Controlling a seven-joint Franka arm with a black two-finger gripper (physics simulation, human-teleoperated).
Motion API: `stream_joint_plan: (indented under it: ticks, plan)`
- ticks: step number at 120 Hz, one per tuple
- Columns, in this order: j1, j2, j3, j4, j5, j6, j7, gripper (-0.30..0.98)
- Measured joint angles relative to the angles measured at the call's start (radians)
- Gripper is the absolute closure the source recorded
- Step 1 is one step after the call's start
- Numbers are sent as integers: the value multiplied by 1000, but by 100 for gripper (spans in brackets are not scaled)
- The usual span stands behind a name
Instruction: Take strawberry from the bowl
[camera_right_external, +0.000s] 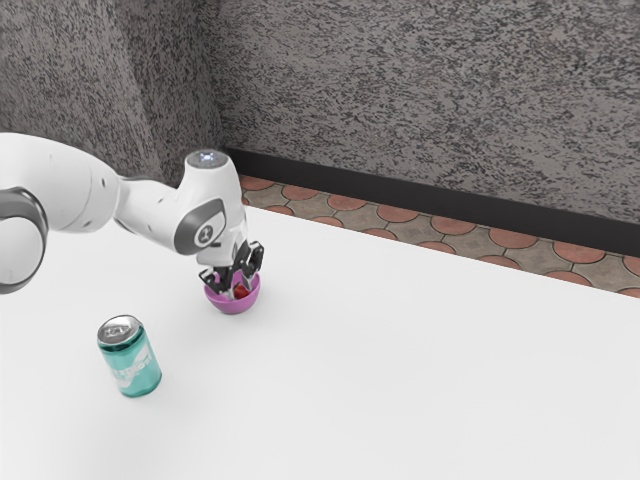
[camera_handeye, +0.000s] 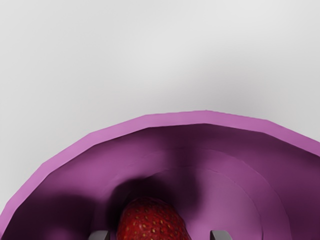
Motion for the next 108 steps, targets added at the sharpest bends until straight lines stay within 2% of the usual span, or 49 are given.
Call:
stream_joint_plan:
  ticks: [23, 70, 82, 108]
  plan:
    - [3, 7, 0, 0, 0, 13, 8, 49]
    - [8, 6, 0, -5, -12, 60, 9, 66]
    - [8, -25, -1, -27, -14, 64, 6, 68]
    - [-19, -179, -28, -83, -38, 28, 2, 72]
